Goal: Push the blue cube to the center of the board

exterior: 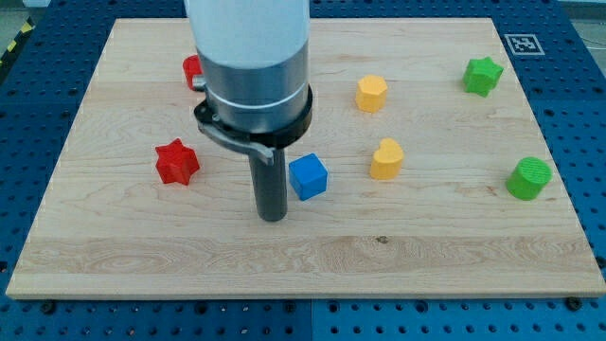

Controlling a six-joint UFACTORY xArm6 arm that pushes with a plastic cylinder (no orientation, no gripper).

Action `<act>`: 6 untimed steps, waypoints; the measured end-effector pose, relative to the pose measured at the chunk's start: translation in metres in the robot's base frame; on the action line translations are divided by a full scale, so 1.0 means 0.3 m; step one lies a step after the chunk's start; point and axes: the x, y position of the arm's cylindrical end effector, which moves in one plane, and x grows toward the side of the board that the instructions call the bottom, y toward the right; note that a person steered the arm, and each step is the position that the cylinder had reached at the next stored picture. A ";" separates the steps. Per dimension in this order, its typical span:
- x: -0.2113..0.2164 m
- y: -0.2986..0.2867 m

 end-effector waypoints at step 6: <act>-0.087 0.283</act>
